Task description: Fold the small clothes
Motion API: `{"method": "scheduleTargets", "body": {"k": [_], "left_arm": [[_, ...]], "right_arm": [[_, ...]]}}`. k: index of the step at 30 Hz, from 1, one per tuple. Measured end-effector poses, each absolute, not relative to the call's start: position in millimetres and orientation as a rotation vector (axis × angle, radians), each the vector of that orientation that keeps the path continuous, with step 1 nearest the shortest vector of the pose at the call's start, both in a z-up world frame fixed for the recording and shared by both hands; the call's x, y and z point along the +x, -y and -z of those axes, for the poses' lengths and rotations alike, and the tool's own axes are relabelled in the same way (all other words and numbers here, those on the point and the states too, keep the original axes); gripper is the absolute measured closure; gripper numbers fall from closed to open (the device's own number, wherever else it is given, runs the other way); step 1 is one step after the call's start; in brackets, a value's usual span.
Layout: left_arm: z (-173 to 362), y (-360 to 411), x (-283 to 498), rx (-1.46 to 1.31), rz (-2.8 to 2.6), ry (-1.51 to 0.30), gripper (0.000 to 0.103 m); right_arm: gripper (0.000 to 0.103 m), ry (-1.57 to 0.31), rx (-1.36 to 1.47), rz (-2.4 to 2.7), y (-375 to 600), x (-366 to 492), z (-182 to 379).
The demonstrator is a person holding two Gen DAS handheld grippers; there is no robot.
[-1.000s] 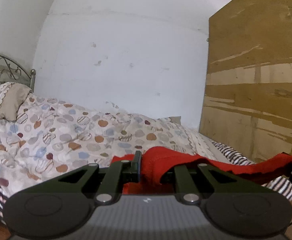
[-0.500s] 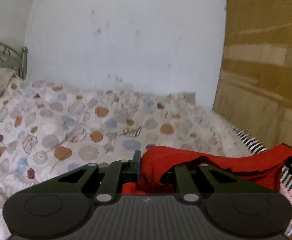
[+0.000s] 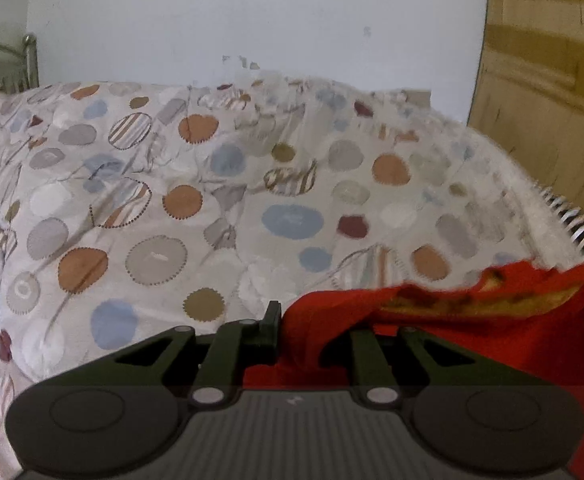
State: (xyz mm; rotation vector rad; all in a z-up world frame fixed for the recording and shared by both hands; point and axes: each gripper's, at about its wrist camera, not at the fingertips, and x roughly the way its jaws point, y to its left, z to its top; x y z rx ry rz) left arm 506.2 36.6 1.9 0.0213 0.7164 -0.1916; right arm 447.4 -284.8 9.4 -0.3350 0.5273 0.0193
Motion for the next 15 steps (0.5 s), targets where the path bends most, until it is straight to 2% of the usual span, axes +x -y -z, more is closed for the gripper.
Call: {"method": "scheduleTargets", "body": {"k": [3, 6, 9, 10, 11, 13, 15], "left_arm": [[17.7, -31.8, 514.9, 0.083, 0.179, -0.736, 0.083], [25.8, -38.8, 520.3, 0.048, 0.171, -0.763, 0.076], [25.7, -54.6, 529.9, -0.032, 0.141, -0.783, 0.054], [23.5, -57.8, 531.5, -0.035, 0.123, -0.777, 0.044], [20.9, -59.9, 532.6, -0.029, 0.103, -0.765, 0.040], [14.9, -62.8, 534.0, -0.014, 0.075, -0.737, 0.039], [9.6, -66.9, 534.7, -0.001, 0.028, -0.712, 0.028]], "right_arm": [[0.090, -0.567, -0.318, -0.029, 290.5, 462.9, 4.2], [0.084, -0.604, -0.331, -0.039, 287.9, 473.6, 17.8], [0.077, -0.623, -0.325, -0.038, 287.9, 480.9, 26.4], [0.068, -0.625, -0.321, -0.033, 288.7, 482.1, 27.5], [0.056, -0.622, -0.319, -0.024, 290.1, 483.4, 27.8], [0.038, -0.618, -0.303, -0.003, 295.5, 485.8, 26.2], [0.034, -0.623, -0.242, 0.010, 306.9, 490.4, 22.3]]}}
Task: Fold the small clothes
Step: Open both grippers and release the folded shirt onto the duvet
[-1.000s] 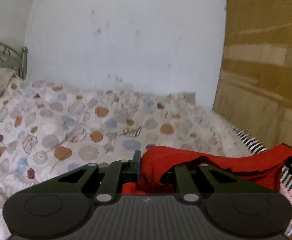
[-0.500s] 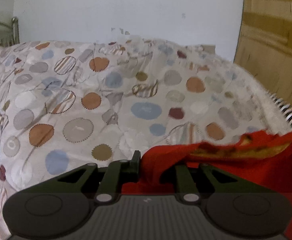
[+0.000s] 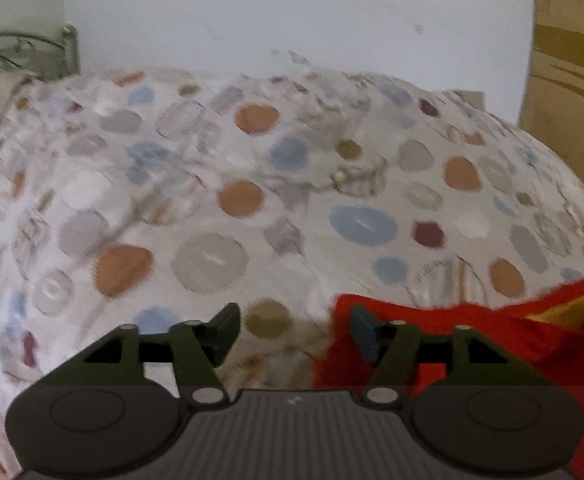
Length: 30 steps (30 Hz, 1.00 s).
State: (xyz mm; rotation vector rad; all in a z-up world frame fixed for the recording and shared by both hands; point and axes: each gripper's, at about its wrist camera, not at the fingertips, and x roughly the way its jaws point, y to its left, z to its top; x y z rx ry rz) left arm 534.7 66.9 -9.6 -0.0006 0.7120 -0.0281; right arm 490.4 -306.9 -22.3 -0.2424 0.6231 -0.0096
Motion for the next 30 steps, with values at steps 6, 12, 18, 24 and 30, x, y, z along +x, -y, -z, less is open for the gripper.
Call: {"method": "scheduleTargets", "body": {"k": [6, 12, 18, 24, 30], "left_arm": [[-2.0, -79.1, 523.8, -0.067, -0.026, -0.677, 0.002], [8.1, -65.0, 491.3, -0.143, 0.070, -0.634, 0.001], [44.3, -36.7, 489.7, 0.014, -0.051, -0.662, 0.001], [77.1, -53.8, 495.2, -0.090, -0.094, -0.691, 0.000], [78.7, -55.6, 489.2, -0.091, -0.094, -0.667, 0.000]], "right_arm": [[0.016, -0.625, -0.102, 0.068, 331.8, 492.8, 15.1], [0.001, -0.559, -0.138, 0.044, 324.5, 479.4, 18.1], [0.001, -0.489, -0.325, 0.313, 327.1, 480.3, 40.7], [0.001, -0.514, -0.356, 0.312, 326.3, 485.7, 58.4], [0.001, -0.578, -0.137, 0.219, 355.4, 489.1, 55.3]]}}
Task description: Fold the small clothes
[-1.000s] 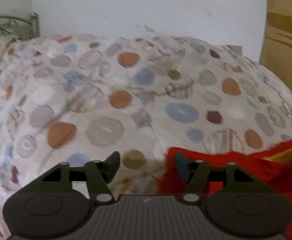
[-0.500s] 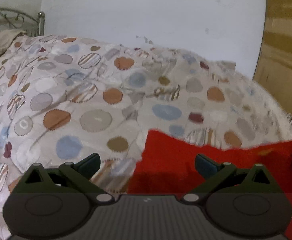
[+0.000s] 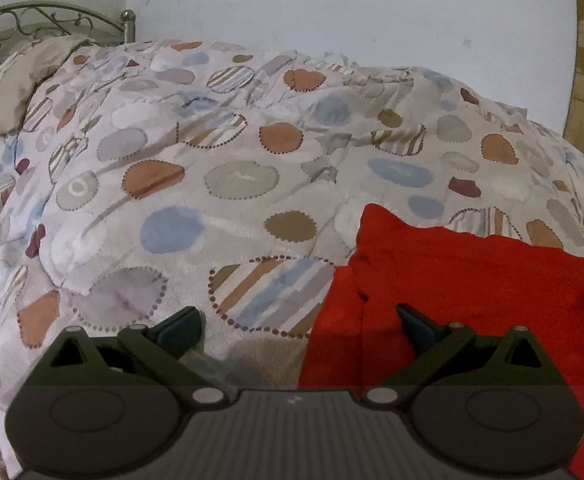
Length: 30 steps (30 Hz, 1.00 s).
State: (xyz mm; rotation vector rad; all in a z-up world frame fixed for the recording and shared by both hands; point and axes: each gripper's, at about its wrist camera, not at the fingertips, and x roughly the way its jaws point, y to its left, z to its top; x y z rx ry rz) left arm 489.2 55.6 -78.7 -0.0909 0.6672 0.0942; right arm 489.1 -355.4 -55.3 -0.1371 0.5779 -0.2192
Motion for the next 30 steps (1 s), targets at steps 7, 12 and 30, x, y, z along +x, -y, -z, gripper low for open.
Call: {"method": "scheduleTargets", "body": {"k": [7, 12, 30], "left_arm": [[39.0, -84.8, 454.8, -0.211, -0.108, -0.579, 0.000], [19.9, -94.3, 422.0, -0.270, -0.099, -0.571, 0.000], [81.3, -99.0, 347.1, -0.428, -0.080, -0.805, 0.000]], "right_arm": [[0.001, -0.473, 0.092, 0.152, 379.7, 432.9, 7.3], [0.001, -0.427, 0.035, 0.137, 361.0, 380.2, -9.3], [0.000, -0.465, -0.037, 0.170, 319.6, 296.4, 49.4]]}}
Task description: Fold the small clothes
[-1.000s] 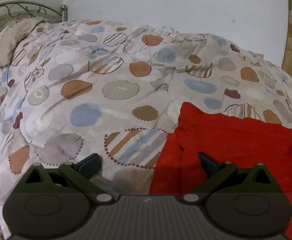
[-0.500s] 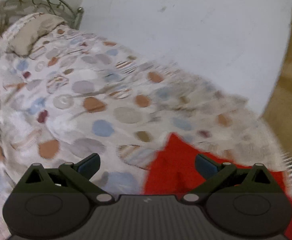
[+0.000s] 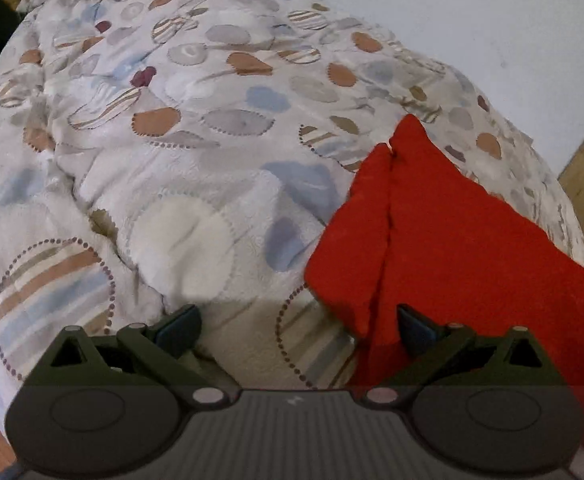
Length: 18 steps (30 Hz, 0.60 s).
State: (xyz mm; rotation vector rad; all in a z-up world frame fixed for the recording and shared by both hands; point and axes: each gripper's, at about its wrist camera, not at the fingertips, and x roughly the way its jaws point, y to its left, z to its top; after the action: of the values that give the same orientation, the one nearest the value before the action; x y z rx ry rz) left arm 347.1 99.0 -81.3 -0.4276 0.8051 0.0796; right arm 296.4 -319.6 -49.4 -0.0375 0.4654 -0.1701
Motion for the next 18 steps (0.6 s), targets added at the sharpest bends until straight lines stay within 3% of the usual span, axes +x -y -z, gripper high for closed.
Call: {"method": "scheduleTargets", "body": {"k": [3, 18], "left_arm": [[83.0, -98.2, 346.7, -0.403, -0.081, -0.800, 0.000], [85.2, -94.8, 346.4, -0.408, -0.076, -0.801, 0.000]], "right_arm": [[0.000, -0.500, 0.138, 0.140, 342.0, 299.7, 54.9], [0.000, -0.456, 0.133, 0.130, 339.9, 294.3, 58.7]]}}
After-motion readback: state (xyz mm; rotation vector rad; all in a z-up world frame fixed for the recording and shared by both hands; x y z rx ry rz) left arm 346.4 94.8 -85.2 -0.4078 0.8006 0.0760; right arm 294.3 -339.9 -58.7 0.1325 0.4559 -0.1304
